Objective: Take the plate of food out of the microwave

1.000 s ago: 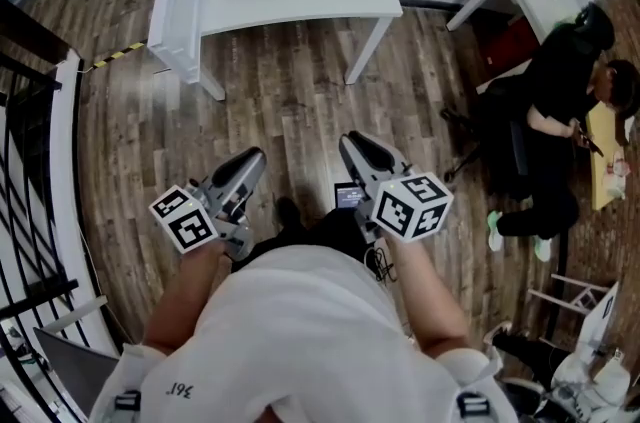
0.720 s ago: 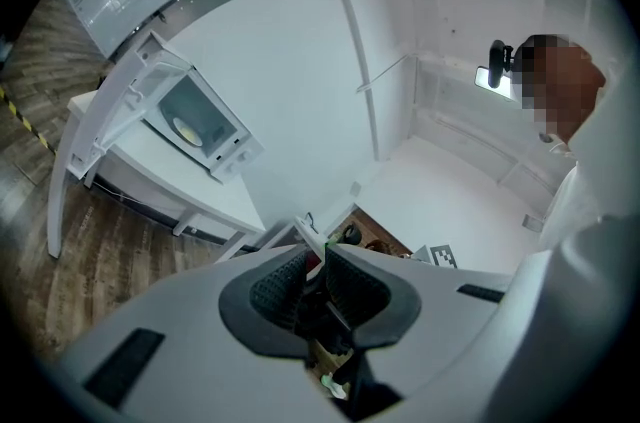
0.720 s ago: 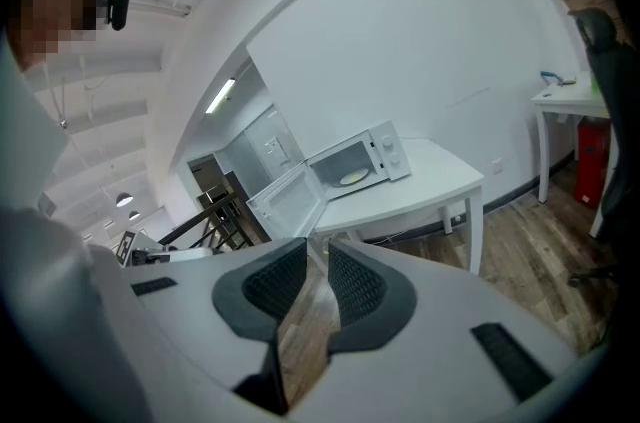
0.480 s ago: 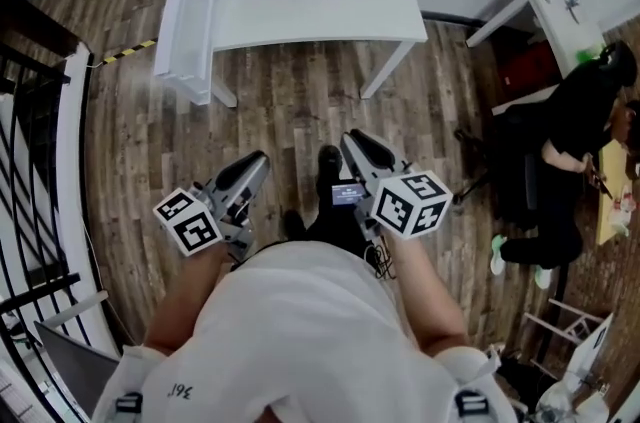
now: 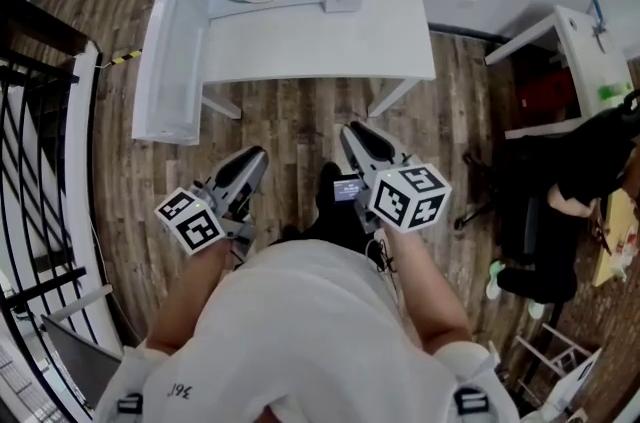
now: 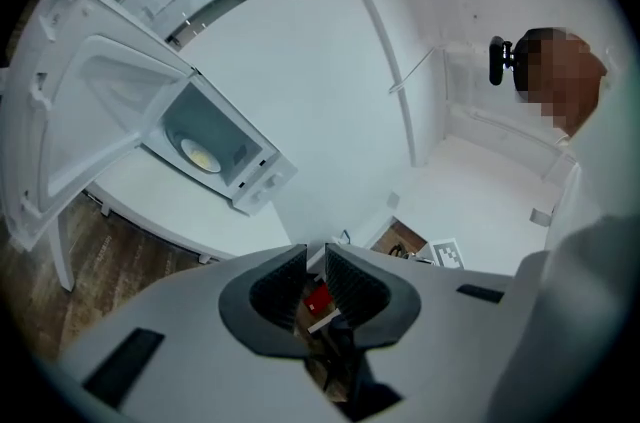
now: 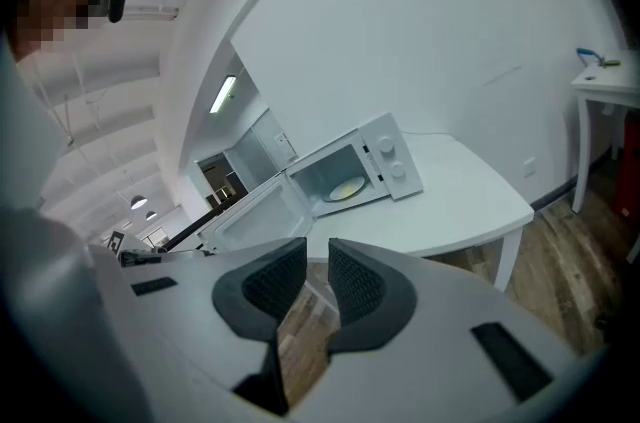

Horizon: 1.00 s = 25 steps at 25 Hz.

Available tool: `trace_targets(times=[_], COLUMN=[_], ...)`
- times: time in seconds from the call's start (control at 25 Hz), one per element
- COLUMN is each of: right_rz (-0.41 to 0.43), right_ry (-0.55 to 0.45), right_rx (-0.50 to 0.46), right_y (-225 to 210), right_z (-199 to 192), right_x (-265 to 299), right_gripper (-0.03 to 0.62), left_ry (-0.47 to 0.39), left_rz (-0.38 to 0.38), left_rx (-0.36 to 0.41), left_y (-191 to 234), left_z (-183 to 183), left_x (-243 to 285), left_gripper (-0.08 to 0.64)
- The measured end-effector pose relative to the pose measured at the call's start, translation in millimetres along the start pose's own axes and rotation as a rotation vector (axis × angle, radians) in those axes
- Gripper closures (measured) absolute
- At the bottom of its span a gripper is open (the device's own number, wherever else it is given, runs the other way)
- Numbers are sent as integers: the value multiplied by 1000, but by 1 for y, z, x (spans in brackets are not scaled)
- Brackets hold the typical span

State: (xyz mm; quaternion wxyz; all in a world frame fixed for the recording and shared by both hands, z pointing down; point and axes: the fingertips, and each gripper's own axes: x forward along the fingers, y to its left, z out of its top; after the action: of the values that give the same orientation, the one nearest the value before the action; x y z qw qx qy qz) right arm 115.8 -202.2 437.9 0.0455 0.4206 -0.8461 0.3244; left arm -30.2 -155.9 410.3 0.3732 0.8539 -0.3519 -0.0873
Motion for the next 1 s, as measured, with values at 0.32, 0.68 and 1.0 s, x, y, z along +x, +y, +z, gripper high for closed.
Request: trace_targets(times=[0.32,0.68,1.0], right_rz=[44,49,-11], right_ry=[23,89,99], right_rx=[10,-56,-43], right_y=[-47,-60,-54], right_z=[42,49,58], right_x=[28,69,107], right_gripper=[525,525,523], left_ry=[-8,-6,-9], left_rz=[80,108,95], left_rx=[22,12,23], left_y=[13,46,87], left_z=[27,44,84], left_x=[61,89,95], left_gripper=[516,515,515])
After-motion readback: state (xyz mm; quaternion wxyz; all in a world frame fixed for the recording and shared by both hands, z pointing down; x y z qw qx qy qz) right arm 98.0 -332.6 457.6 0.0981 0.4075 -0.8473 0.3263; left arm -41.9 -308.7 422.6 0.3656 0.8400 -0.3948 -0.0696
